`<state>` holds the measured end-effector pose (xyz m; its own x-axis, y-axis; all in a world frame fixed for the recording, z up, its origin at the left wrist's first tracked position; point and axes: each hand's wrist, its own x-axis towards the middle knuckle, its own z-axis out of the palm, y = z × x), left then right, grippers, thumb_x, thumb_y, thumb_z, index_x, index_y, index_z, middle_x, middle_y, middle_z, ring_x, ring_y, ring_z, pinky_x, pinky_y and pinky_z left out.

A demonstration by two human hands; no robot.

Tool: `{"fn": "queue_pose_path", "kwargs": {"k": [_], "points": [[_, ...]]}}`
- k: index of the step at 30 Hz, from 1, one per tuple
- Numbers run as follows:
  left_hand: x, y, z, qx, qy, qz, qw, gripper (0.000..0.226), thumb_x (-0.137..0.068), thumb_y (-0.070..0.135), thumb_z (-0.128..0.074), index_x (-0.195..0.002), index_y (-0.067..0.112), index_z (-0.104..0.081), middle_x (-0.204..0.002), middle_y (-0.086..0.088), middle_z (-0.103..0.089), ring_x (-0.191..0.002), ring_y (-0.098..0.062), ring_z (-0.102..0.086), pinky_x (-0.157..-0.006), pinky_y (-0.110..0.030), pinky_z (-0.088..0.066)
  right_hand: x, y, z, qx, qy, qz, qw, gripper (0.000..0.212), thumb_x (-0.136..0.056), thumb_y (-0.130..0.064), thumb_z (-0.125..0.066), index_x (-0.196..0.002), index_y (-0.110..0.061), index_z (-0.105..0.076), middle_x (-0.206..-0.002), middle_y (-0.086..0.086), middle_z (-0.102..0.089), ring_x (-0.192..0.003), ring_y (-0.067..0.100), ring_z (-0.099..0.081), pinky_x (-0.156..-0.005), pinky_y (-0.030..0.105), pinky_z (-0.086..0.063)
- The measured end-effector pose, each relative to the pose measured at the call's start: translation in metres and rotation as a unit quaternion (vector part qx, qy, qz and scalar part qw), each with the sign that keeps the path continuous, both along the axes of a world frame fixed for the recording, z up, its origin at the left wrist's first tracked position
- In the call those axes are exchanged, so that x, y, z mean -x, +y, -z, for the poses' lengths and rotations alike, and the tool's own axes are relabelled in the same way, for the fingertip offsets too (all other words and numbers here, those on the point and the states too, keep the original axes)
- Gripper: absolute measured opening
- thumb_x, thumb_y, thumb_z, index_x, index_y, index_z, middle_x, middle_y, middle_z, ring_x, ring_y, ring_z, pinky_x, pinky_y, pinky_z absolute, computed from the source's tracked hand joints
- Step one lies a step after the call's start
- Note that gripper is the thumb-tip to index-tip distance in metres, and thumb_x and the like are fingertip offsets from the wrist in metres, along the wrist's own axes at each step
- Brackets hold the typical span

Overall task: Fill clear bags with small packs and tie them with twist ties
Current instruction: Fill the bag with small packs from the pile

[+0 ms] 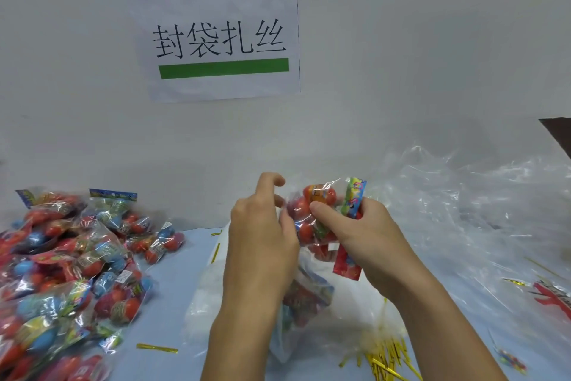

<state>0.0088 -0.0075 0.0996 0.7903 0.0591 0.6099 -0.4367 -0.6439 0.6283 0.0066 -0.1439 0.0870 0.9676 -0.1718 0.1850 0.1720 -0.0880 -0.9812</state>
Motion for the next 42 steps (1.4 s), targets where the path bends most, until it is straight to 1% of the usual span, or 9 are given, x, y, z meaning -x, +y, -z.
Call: {"fn": "queue_pose_path", "kwargs": {"k": [9,12,19,28,31,35,38,40,42], "points": [[0.008,-0.011,-0.008,0.060,-0.027,0.052,0.996,0.029,-0.089,0.007,-0.063,-0.095,0.036,-0.063,-0.091,0.004,-0.071,-0.090,-0.005,-0.067,-0.080,-0.026,-0.051,0.009,0.010,0.000,0.126,0.050,-0.176,0.975,0.015,-0.080,-0.011,-0.058,-0.086,-0.001,-0.067,-0.071,0.009,-0.067,-0.061,0.020,-0.061,-0.066,0.041,-0.050],[0.013,-0.024,-0.007,0.032,-0.030,0.105,0.993,0.028,-0.091,0.010,-0.064,-0.096,0.037,-0.064,-0.086,0.009,-0.073,-0.081,-0.003,-0.066,-0.073,-0.020,-0.050,0.011,0.013,0.000,0.130,0.036,-0.158,0.978,0.041,-0.087,0.004,-0.048,-0.077,-0.027,-0.074,-0.065,-0.001,-0.068,-0.059,0.015,-0.063,-0.055,0.031,-0.051],[0.011,-0.024,-0.004,0.039,-0.038,0.061,0.997,0.023,-0.089,0.033,-0.066,-0.112,0.030,-0.064,-0.102,0.011,-0.064,-0.097,0.001,-0.056,-0.079,-0.006,-0.041,0.007,0.006,0.003,-0.035,0.055,-0.189,0.980,0.048,-0.099,0.002,-0.048,-0.067,-0.021,-0.076,-0.071,0.011,-0.063,-0.061,0.020,-0.059,-0.051,0.027,-0.049],[0.003,-0.014,-0.003,-0.015,0.032,0.016,0.999,0.020,-0.100,0.020,-0.050,-0.094,0.012,-0.068,-0.085,-0.006,-0.069,-0.089,-0.028,-0.060,-0.080,-0.044,-0.048,0.000,0.012,0.012,-0.130,0.098,-0.262,0.951,0.041,-0.095,0.007,-0.051,-0.066,-0.009,-0.075,-0.068,0.012,-0.066,-0.058,0.018,-0.063,-0.052,0.024,-0.050],[0.006,-0.017,-0.004,-0.082,0.036,0.075,0.993,0.021,-0.102,0.024,-0.050,-0.106,0.026,-0.070,-0.095,0.000,-0.070,-0.095,-0.021,-0.060,-0.085,-0.037,-0.046,0.001,0.015,0.015,-0.107,0.107,-0.301,0.942,0.040,-0.098,0.007,-0.039,-0.095,-0.003,-0.078,-0.094,0.021,-0.074,-0.080,0.024,-0.068,-0.059,0.026,-0.052],[0.014,-0.028,-0.004,-0.071,0.007,0.160,0.984,0.024,-0.101,0.022,-0.051,-0.111,0.033,-0.070,-0.102,0.008,-0.071,-0.098,-0.008,-0.061,-0.084,-0.019,-0.042,0.007,0.014,0.006,-0.281,0.098,-0.360,0.884,0.075,-0.109,-0.014,-0.020,-0.074,-0.038,-0.081,-0.077,-0.014,-0.076,-0.077,-0.004,-0.071,-0.064,0.014,-0.054],[0.016,-0.038,-0.002,-0.066,-0.026,0.203,0.977,0.026,-0.100,0.017,-0.053,-0.110,0.031,-0.072,-0.104,0.007,-0.072,-0.096,-0.006,-0.062,-0.082,-0.013,-0.041,0.011,0.018,0.011,-0.344,0.018,-0.300,0.890,0.070,-0.105,-0.007,-0.030,-0.057,-0.020,-0.080,-0.072,-0.002,-0.074,-0.066,0.000,-0.072,-0.059,0.014,-0.054],[0.016,-0.044,0.000,-0.061,-0.034,0.219,0.973,0.027,-0.099,0.017,-0.053,-0.111,0.031,-0.072,-0.106,0.008,-0.071,-0.099,-0.003,-0.060,-0.086,-0.015,-0.042,0.013,0.013,0.009,-0.435,-0.067,-0.296,0.848,0.025,-0.094,0.010,-0.052,-0.090,0.012,-0.076,-0.107,0.019,-0.072,-0.096,0.024,-0.075,-0.089,0.018,-0.053],[0.017,-0.047,0.003,-0.037,-0.042,0.228,0.972,0.025,-0.096,0.021,-0.057,-0.115,0.031,-0.070,-0.112,0.013,-0.068,-0.108,0.000,-0.057,-0.095,-0.022,-0.043,0.007,0.004,0.008,-0.473,-0.062,-0.265,0.838,0.035,-0.095,0.005,-0.055,-0.123,0.025,-0.053,-0.139,0.030,-0.052,-0.126,0.040,-0.058,-0.115,0.026,-0.035]]}}
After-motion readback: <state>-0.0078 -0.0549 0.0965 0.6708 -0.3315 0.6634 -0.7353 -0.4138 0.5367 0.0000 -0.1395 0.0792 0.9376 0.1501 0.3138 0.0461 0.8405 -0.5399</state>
